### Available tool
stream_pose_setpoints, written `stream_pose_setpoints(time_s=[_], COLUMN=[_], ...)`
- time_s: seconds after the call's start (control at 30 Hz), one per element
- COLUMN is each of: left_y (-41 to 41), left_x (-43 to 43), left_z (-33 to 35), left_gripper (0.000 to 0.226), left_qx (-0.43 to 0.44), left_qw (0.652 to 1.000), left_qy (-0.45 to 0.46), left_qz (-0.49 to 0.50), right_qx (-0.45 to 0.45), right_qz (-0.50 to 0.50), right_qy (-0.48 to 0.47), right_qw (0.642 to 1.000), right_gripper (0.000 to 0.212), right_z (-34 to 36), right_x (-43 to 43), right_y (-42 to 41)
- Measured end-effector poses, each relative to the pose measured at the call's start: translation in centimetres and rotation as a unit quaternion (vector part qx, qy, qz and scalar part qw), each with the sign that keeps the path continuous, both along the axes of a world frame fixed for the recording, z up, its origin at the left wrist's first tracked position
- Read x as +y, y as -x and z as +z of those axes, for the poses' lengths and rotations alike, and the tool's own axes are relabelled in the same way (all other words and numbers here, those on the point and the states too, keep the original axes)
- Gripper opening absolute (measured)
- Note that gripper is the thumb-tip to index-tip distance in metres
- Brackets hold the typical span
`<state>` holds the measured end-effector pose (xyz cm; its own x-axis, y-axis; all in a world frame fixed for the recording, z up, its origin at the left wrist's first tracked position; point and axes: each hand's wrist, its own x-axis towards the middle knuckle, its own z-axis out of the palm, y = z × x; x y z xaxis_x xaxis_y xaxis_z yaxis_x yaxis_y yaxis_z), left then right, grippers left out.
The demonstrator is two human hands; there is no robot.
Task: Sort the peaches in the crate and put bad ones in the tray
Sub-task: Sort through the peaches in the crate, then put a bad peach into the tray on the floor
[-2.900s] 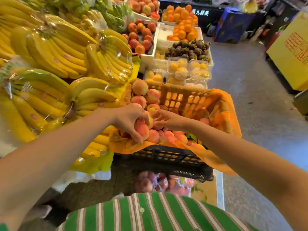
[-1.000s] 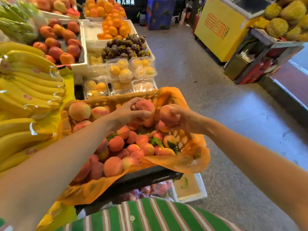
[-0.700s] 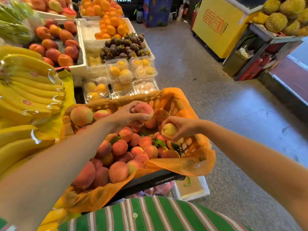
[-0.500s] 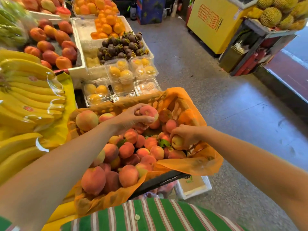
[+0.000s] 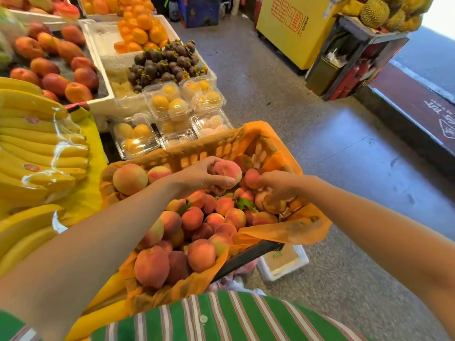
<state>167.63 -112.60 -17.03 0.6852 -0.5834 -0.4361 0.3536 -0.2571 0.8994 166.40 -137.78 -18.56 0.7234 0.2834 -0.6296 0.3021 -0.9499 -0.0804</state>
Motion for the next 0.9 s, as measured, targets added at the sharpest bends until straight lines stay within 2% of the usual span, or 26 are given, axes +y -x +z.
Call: stream_pose_setpoints(time_s=[0.03, 0.1, 0.17, 0.23, 0.3, 0.37, 0.5, 0.6, 0.7, 0.8, 0.9], left_y=[0.1, 0.3, 0.5, 1.0, 1.5, 2.1, 4.0, 6.4, 8.8, 11.1, 13.7], left_x=[-0.1, -0.4, -1.0, -1.9, -3.2, -4.7, -8.1, -11.7, -15.9, -20.1, -23.8], left_z=[0.0, 0.0, 0.0, 0.0, 0.2, 0.3, 0.3, 0.4, -0.5, -2.2, -3.2], left_gripper=[0.061, 0.066, 0.068, 0.06, 0.052, 0.054, 0.065, 0.065, 0.071, 0.083, 0.067], left_qx=[-0.007, -0.017, -0.02, -0.02, -0.039, -0.061, -0.102, -0.2, -0.343, -0.431, -0.485], left_qw=[1.0, 0.999, 0.999, 0.999, 0.997, 0.995, 0.99, 0.976, 0.931, 0.859, 0.775], left_qy=[-0.012, -0.016, -0.007, 0.008, 0.006, -0.003, 0.006, -0.019, -0.081, -0.251, -0.396], left_qz=[-0.008, -0.025, -0.037, -0.043, -0.066, -0.083, -0.093, -0.085, -0.1, -0.114, -0.085], right_qx=[0.021, 0.067, 0.069, 0.036, -0.012, -0.052, -0.096, -0.144, -0.176, -0.182, -0.165], right_qz=[-0.073, -0.186, -0.226, -0.22, -0.212, -0.218, -0.27, -0.302, -0.326, -0.348, -0.355], right_qy=[-0.089, -0.283, -0.394, -0.433, -0.44, -0.442, -0.476, -0.478, -0.489, -0.492, -0.476], right_qw=[0.993, 0.939, 0.888, 0.873, 0.873, 0.869, 0.831, 0.812, 0.789, 0.777, 0.788], right_gripper=[0.06, 0.073, 0.081, 0.081, 0.072, 0.063, 0.058, 0.062, 0.061, 0.06, 0.06], right_z=[0.8, 2.9, 4.4, 5.2, 5.1, 5.0, 4.8, 4.6, 4.3, 3.5, 2.0], right_x=[0.1, 0.5, 1.1, 2.0, 2.2, 1.6, -1.8, -5.9, -10.7, -15.5, -20.0], right_y=[0.1, 1.0, 2.4, 3.8, 4.9, 6.0, 8.3, 10.3, 12.6, 14.8, 16.8])
